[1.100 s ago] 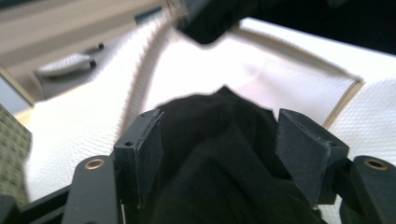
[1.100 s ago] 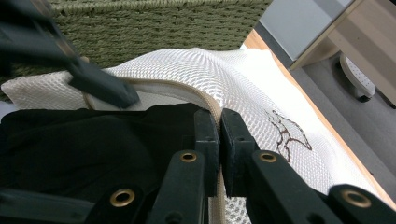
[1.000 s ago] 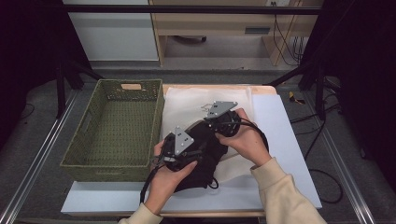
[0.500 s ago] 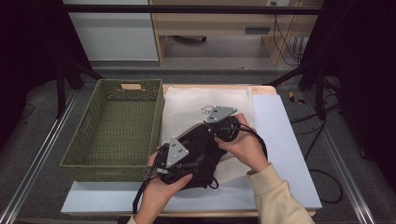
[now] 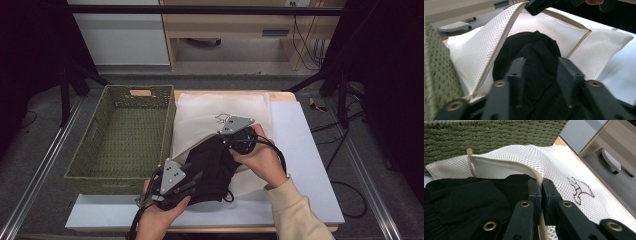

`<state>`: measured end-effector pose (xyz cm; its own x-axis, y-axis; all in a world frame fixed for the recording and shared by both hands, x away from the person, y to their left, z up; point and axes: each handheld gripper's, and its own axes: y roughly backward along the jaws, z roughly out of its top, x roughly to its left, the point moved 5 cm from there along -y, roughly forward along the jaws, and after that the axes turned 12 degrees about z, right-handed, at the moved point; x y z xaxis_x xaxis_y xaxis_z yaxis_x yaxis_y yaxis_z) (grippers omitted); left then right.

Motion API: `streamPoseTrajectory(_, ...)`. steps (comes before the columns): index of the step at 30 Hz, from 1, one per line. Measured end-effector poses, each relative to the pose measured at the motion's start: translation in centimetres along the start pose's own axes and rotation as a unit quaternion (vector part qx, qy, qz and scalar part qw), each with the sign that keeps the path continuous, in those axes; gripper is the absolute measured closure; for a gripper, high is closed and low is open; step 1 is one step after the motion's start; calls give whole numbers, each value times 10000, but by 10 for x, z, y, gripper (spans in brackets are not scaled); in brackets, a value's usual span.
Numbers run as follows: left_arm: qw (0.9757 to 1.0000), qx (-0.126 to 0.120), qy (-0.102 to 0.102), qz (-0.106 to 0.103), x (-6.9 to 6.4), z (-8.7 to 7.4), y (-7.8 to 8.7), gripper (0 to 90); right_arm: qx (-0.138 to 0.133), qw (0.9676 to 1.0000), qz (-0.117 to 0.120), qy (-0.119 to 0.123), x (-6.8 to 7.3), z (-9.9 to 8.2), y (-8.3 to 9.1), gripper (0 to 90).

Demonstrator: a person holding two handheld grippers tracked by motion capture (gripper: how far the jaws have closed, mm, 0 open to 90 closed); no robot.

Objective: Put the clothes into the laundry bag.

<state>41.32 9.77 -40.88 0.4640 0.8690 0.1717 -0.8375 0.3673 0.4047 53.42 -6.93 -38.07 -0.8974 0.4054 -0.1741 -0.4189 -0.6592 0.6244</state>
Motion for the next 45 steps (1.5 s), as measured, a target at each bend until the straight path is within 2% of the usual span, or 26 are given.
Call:
streamPoseTrajectory(6, 9990, 125, -387, 199, 4, -24, 2, 751, 56, 10000, 29, 16, 2, -2, -5, 866)
streamPoseTrajectory(7, 9991, 266, -327, 105, 3, -31, 3, 778, 55, 10000, 30, 18, 2, -2, -5, 866)
streamPoseTrajectory(8, 9990, 361, -233, 79, 2, -37, 3, 794, 54, 10000, 29, 9, 2, -2, -5, 866)
streamPoseTrajectory(10, 9983, 546, -191, 41, 4, -48, 4, 841, 57, 10000, 32, 15, 3, -2, -6, 867)
streamPoseTrajectory(11, 9983, 570, -114, 44, 5, -51, 5, 857, 52, 10000, 32, 25, 3, -2, -5, 866)
streamPoseTrajectory(12, 9982, 588, -106, 61, 5, -54, 6, 878, 52, 10000, 39, 33, 3, -2, -5, 866)
streamPoseTrajectory(13, 9979, 597, -197, 152, 5, -57, 8, 896, 56, 10000, 45, 27, 4, -2, -5, 866)
streamPoseTrajectory(15, 9972, 641, -328, 207, 4, -63, 9, 900, 44, 10000, 46, 29, 4, -2, -5, 866)
streamPoseTrajectory(18, 9967, 727, -303, 212, 4, -68, 6, 900, 52, 10000, 48, 25, 4, -2, -5, 866)
streamPoseTrajectory(20, 9964, 814, -174, 124, 3, -73, 3, 900, 51, 10000, 50, 18, 5, -2, -6, 866)
streamPoseTrajectory(23, 9948, 998, -180, 43, -1, -81, -2, 900, 55, 10000, 53, 13, 5, -2, -7, 866)
streamPoseTrajectory(25, 9930, 1143, -292, 15, -5, -85, -6, 900, 43, 10000, 59, 3, 5, -2, -7, 866)
streamPoseTrajectory(35, 9899, 1329, -476, -153, -18, -92, -26, 900, 49, 10000, 80, 3, 6, -2, -7, 866)
streamPoseTrajectory(45, 9912, 1229, -411, -282, -20, -87, -43, 900, 88, 9999, 124, -34, 7, -4, -9, 867)
